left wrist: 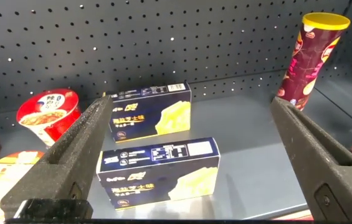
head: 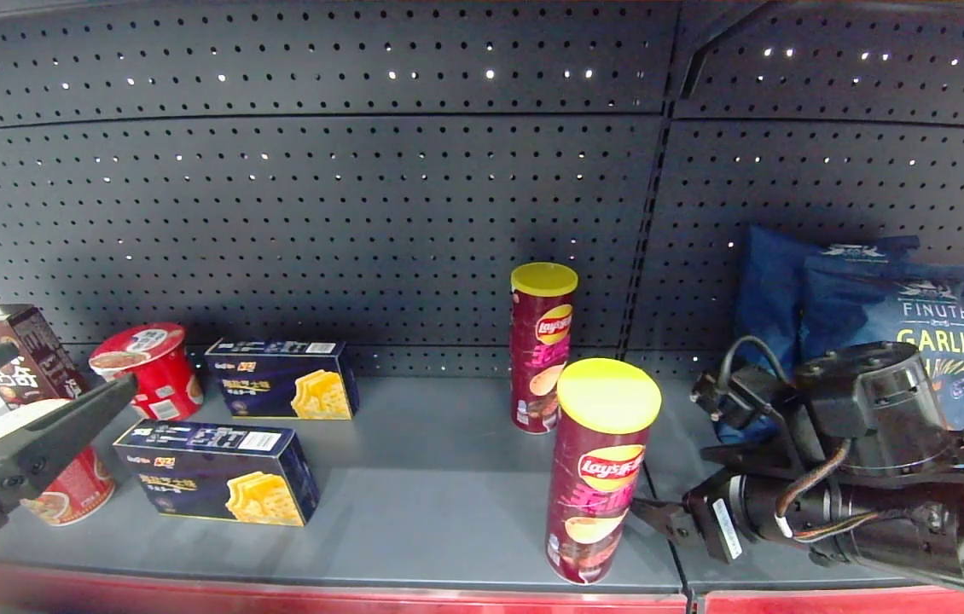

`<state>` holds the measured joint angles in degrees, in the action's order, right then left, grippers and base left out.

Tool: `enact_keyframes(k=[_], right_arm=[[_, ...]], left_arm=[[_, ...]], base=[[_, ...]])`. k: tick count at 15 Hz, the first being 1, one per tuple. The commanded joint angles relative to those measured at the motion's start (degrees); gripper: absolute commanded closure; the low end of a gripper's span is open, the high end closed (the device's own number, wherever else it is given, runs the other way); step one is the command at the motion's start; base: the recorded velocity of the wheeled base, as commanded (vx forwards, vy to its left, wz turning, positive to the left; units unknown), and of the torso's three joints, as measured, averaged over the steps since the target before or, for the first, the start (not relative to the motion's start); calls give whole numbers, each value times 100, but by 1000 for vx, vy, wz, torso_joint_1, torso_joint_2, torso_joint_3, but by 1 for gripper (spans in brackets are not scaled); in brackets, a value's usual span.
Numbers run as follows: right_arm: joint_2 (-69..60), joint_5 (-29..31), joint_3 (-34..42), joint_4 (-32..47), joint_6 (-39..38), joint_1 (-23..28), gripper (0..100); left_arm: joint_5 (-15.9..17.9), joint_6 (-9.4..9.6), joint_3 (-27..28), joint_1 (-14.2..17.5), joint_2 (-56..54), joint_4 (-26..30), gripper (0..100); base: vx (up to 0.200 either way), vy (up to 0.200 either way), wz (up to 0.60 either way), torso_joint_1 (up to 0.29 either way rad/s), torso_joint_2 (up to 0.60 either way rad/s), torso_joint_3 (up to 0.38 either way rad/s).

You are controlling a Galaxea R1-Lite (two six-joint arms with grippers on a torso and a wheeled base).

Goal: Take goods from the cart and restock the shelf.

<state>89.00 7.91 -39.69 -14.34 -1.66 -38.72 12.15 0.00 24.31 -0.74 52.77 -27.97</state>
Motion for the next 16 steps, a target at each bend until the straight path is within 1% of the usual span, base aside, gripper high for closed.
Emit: enact_keyframes(k=[1, 5, 16], right_arm=[[126, 0, -74, -8, -1, -75, 0], [170, 0, -83, -8, -1, -75, 0], [267, 0, -197, -25, -10, -268, 0]], left_arm=[[-3, 0, 13, -5, 75, -25, 0], [-3, 0, 4, -5, 102, -25, 0], [6, -9, -14, 4, 110, -7, 0]], base=[[0, 0, 0, 0, 0, 0], [0, 0, 0, 0, 0, 0], [0, 0, 0, 0, 0, 0]])
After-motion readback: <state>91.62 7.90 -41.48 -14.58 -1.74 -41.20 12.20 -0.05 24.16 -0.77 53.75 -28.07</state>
